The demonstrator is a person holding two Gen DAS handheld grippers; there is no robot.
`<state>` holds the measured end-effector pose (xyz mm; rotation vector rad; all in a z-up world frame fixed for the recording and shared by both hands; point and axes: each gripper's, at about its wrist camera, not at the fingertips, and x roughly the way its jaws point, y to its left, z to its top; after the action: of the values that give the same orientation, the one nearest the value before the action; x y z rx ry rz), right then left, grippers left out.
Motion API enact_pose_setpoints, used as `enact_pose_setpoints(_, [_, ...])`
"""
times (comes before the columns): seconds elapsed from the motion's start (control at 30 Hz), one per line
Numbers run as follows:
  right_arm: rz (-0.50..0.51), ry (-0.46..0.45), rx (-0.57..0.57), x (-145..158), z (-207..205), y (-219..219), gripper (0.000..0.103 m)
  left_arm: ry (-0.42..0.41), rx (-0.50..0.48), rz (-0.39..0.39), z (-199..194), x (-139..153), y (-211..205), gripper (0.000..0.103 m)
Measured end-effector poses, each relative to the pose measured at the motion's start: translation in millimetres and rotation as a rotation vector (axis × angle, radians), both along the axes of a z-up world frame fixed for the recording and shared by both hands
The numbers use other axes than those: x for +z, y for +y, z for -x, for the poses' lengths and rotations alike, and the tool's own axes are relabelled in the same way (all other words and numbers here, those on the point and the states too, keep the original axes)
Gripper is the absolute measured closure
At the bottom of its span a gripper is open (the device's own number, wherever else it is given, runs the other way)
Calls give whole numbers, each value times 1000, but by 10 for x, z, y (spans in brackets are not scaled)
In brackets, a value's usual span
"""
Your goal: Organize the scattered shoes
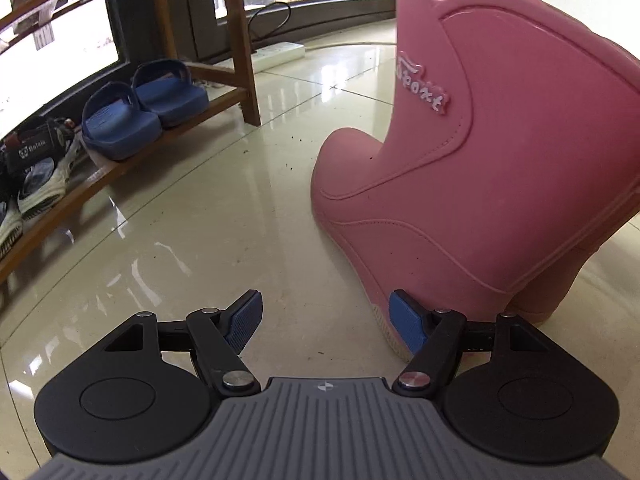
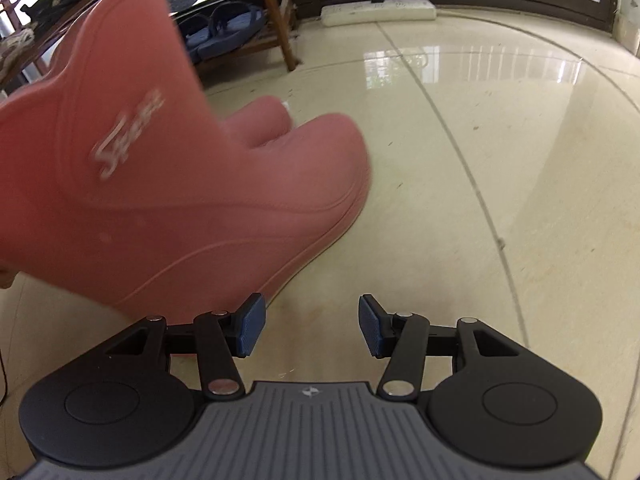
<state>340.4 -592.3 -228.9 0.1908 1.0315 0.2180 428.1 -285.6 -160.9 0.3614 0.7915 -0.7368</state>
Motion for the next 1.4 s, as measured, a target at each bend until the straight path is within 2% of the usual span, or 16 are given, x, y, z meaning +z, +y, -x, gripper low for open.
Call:
enact_pose_setpoints(0.17, [7, -1, 14, -60, 0, 157, 45, 8, 11, 5, 53, 2, -48, 40])
enact_pose_setpoints(0.37, [4, -1, -2, -62, 29, 162, 45, 28, 34, 14, 72, 32, 7, 37])
enact_pose_setpoints(0.5, [-12, -12, -12, 42, 93, 108, 44, 27, 36, 22, 121, 137, 89, 36])
enact_pose_setpoints(0.67, [-42, -13, -37, 264, 190, -26, 39, 104, 101, 120, 88, 435, 348, 36])
enact_pose_setpoints(0.83, [-51, -2, -110, 523, 279, -133, 35, 135, 144, 202, 122, 737, 498, 36])
enact_pose_setpoints(1.0, [-191, -16, -216, 832, 334, -274, 35, 187, 156, 342, 174, 1100, 550, 35])
enact_pose_setpoints(1.13, [-290, -51, -240, 1050, 309, -290, 35, 243, 155, 423, 142, 1278, 474, 33])
enact_pose_setpoints(1.3, [-339, -58, -241, 1275, 226, -214, 35, 259, 148, 421, 119, 1381, 242, 33])
enact_pose_setpoints(1.4, [-329, -51, -233, 1365, 175, -149, 35, 257, 148, 366, 113, 1376, 102, 33])
